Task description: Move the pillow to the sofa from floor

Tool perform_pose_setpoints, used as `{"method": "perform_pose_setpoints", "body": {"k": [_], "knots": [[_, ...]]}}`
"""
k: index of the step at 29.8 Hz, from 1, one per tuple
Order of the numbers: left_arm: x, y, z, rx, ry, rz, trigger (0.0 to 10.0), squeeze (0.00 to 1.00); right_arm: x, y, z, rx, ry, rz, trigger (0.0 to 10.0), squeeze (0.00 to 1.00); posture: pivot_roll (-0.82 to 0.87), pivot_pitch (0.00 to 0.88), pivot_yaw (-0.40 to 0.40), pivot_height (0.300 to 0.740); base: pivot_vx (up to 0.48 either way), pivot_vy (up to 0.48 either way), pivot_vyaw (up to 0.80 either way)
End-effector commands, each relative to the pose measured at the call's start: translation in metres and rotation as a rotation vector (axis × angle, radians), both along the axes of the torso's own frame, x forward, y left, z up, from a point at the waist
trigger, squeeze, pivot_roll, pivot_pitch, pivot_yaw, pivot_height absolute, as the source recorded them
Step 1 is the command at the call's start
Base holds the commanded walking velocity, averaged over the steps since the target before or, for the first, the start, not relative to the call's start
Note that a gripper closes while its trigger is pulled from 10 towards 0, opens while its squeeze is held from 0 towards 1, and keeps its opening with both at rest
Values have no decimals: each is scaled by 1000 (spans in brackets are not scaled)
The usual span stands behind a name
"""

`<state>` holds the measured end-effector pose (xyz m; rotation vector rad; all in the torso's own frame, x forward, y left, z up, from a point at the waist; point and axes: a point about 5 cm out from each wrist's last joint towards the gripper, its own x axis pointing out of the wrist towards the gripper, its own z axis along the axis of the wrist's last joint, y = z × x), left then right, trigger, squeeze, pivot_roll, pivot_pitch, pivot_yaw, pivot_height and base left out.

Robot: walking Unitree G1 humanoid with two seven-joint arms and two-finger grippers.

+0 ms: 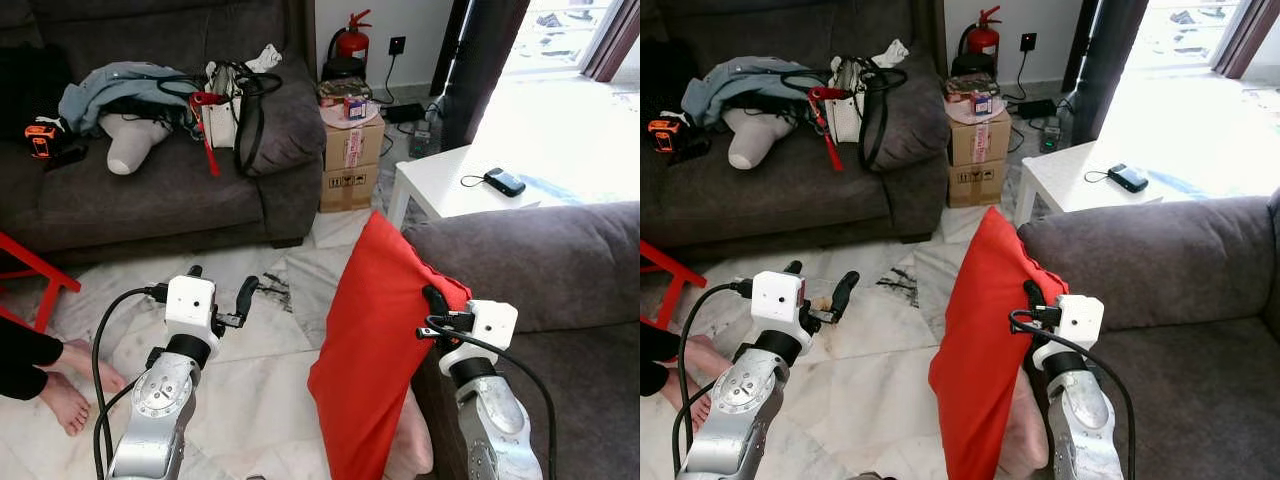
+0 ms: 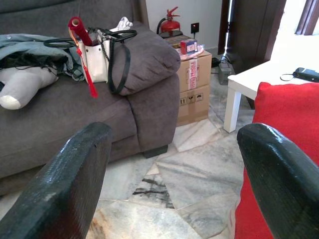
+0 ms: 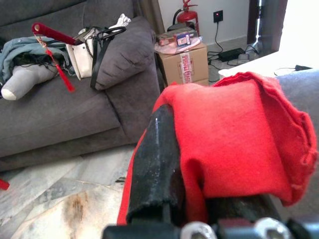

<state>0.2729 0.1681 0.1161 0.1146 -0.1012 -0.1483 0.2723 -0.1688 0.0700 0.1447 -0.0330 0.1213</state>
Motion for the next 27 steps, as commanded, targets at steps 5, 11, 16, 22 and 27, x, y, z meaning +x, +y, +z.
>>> {"method": "perform_pose_setpoints", "body": {"k": [5,11,16,22,27], "knots": [[0,3,-3,-11,22,6,10000,0,10,-5,26,7,-134,-29,10000,0,6,91,21,740,0,1,0],[-1,2,-4,-14,26,6,10000,0,10,-5,27,10,-135,-32,10000,0,8,94,18,740,0,0,0],[-2,1,-3,-17,26,6,10000,0,11,-5,28,12,-141,-37,10000,0,8,101,18,740,0,0,0],[-2,0,-3,-31,32,11,10000,0,11,-5,27,10,-136,-34,10000,0,9,110,16,740,0,368,0],[-3,0,-3,-23,29,11,10000,0,10,-5,27,13,-135,-37,10000,0,9,110,17,740,0,478,0]]}}
